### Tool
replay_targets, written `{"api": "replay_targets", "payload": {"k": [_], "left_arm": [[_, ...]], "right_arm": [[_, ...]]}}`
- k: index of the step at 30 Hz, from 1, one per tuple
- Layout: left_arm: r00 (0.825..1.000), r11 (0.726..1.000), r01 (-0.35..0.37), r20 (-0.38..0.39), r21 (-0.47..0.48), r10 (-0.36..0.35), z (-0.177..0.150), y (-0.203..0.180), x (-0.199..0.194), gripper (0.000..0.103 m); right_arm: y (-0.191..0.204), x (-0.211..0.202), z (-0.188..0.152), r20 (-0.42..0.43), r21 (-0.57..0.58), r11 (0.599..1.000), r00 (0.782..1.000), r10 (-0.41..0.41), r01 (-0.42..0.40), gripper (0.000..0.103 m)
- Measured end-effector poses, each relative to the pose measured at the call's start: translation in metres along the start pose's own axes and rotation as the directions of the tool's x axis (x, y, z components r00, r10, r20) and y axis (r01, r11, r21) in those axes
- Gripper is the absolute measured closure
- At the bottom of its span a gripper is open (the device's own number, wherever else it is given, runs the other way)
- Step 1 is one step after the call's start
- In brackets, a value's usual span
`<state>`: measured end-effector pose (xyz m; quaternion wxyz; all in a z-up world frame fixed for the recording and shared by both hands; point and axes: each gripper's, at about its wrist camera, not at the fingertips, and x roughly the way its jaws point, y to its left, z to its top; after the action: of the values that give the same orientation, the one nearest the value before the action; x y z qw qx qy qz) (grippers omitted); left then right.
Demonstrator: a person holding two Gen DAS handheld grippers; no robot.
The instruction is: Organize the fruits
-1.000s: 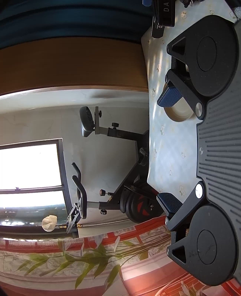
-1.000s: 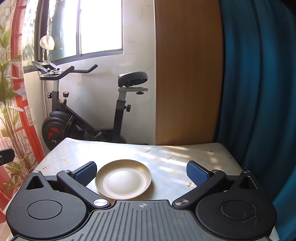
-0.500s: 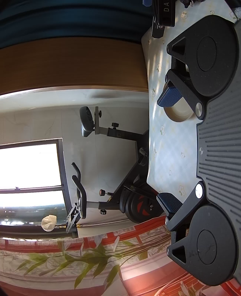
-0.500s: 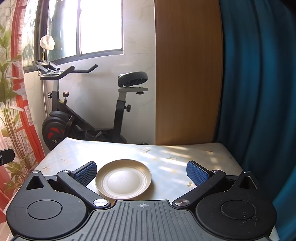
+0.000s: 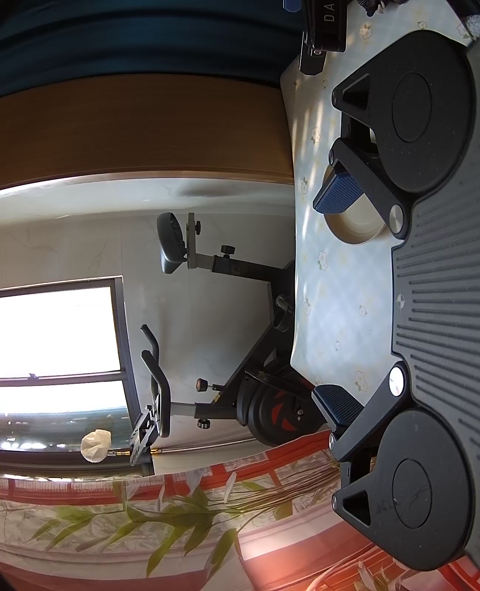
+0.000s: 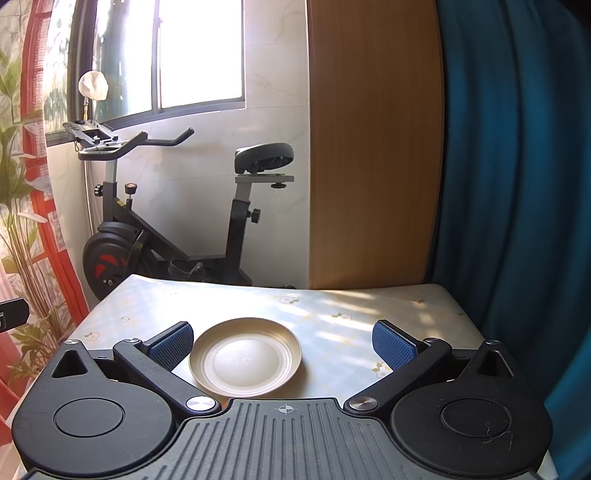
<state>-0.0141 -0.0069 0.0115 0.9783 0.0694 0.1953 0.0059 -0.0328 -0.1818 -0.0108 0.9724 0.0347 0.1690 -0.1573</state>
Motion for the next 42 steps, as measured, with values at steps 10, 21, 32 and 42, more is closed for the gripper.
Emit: {"api": "replay_targets", "payload": {"k": [10, 21, 32, 42], "left_arm": [[1.000, 1.000, -0.001, 0.000, 0.000, 0.001, 0.000, 0.000, 0.000, 0.003], [1.000, 1.000, 0.002, -0.014, -0.008, -0.002, -0.001, 0.000, 0.002, 0.003], [1.000, 0.999, -0.027, -0.001, -0.032, 0.027, -0.011, 0.008, 0.024, 0.003], [0.994, 0.993, -0.109, 0.023, 0.053, 0.108, -0.027, 0.004, 0.058, 0.003]], "right_arm": [[0.000, 0.000, 0.000, 0.000, 0.000, 1.000, 1.000, 0.000, 0.000, 0.000], [-0.003, -0.001, 0.002, 0.005, 0.014, 1.000, 1.000, 0.003, -0.003, 0.000], [-0.019, 0.011, -0.018, 0.209, 0.001, 1.000, 0.978, 0.014, -0.014, 0.000], [-0.020, 0.068, -0.050, 0.187, 0.058, 0.998, 0.982, 0.014, -0.026, 0.000]]}}
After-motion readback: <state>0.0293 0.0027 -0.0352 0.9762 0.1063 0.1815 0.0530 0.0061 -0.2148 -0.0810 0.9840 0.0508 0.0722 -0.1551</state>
